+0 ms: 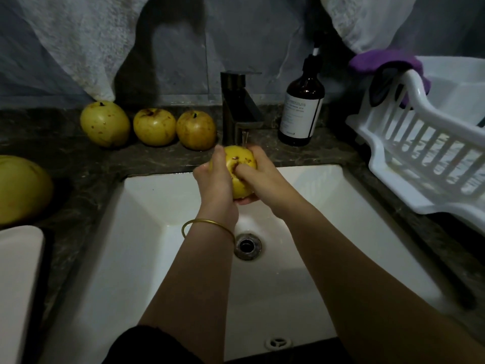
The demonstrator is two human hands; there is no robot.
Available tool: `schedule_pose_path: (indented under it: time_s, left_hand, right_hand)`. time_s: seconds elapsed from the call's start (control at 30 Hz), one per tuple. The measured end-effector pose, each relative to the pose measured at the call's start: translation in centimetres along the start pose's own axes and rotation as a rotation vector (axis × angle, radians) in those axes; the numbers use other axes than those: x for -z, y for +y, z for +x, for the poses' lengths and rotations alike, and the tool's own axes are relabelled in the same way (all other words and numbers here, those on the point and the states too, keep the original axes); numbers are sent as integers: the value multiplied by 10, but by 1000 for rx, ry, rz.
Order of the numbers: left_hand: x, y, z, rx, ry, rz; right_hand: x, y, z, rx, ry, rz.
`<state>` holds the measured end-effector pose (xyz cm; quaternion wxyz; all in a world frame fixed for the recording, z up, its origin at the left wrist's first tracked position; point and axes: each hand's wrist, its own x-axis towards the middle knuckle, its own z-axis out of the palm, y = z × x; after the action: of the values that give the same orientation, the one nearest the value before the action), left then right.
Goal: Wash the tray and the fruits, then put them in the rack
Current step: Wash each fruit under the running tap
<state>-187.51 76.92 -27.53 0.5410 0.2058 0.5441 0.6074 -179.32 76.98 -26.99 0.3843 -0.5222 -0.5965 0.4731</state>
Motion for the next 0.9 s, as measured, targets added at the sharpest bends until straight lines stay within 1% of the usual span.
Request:
schedule_pose_path:
  time_s: [0.1, 0.17, 0.3, 0.43, 0.5, 0.57, 0.63, 0.67, 0.77, 0.83, 0.9]
  left_hand:
    - [-2, -3, -2, -28, 2, 24]
    - [-3, -2, 1, -20, -8, 24]
    - [-3, -2, 0, -14, -35, 55]
    - [-1, -1, 3, -8, -15, 62]
    - [1, 0, 3, 17, -6, 57]
    - [3, 0, 3, 83, -21, 28]
    - [2, -2, 2, 158, -63, -14]
    - [2, -3, 2, 167, -90, -6]
    - [-1, -2, -2, 113, -143, 92]
    - [0, -4, -3, 90, -203, 97]
    - [2, -6, -2, 81, -277, 71]
  right_hand:
    - [6, 0, -1, -37, -7, 78]
    - [4, 1, -1, -29, 10, 80]
    - [-2, 9, -1, 87, 100, -76]
    - [-1, 9, -2, 74, 62, -132]
    - [0, 8, -3, 85, 59, -232]
    - [1, 8, -6, 168, 91, -407]
    - [1, 8, -10, 290, 180, -605]
    - [2, 7, -10, 307, 241, -628]
    - [2, 5, -8, 200, 344, -515]
    - [2, 7, -6, 155, 351, -475]
    - [2, 8, -5, 154, 346, -422]
